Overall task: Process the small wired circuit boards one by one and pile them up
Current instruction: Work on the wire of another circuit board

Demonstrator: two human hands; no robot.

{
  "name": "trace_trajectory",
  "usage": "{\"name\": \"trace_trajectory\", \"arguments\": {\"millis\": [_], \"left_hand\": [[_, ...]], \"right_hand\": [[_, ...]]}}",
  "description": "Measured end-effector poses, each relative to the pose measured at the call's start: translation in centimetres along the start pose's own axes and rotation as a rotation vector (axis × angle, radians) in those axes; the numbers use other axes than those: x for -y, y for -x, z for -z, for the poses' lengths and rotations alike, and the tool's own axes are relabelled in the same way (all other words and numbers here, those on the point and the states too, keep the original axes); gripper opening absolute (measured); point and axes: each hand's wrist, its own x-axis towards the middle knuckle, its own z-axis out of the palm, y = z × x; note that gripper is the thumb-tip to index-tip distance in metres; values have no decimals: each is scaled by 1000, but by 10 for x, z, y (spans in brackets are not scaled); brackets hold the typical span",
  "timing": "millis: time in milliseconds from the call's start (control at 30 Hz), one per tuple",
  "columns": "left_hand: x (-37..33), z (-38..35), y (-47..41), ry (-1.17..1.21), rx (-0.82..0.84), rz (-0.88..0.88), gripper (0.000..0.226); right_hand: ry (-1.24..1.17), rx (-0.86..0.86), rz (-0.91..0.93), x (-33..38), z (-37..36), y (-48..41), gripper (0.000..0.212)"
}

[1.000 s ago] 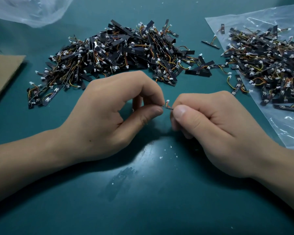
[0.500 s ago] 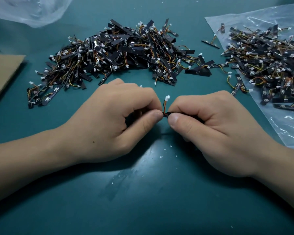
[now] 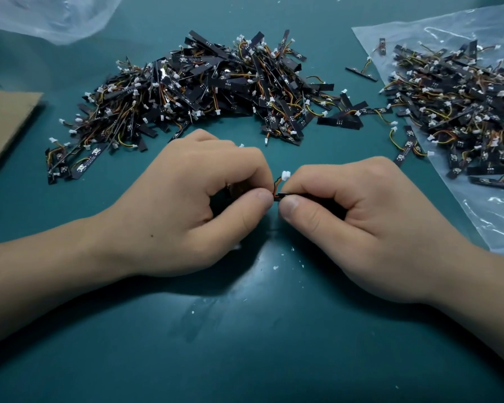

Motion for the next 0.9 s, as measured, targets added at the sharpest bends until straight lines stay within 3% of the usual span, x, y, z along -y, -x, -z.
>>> {"name": "trace_trajectory", "arguments": {"millis": [900], "left_hand": [[4,-6,0,-7,-57,-36,22]], "right_hand": [[7,30,-15,0,0,0,23]]}}
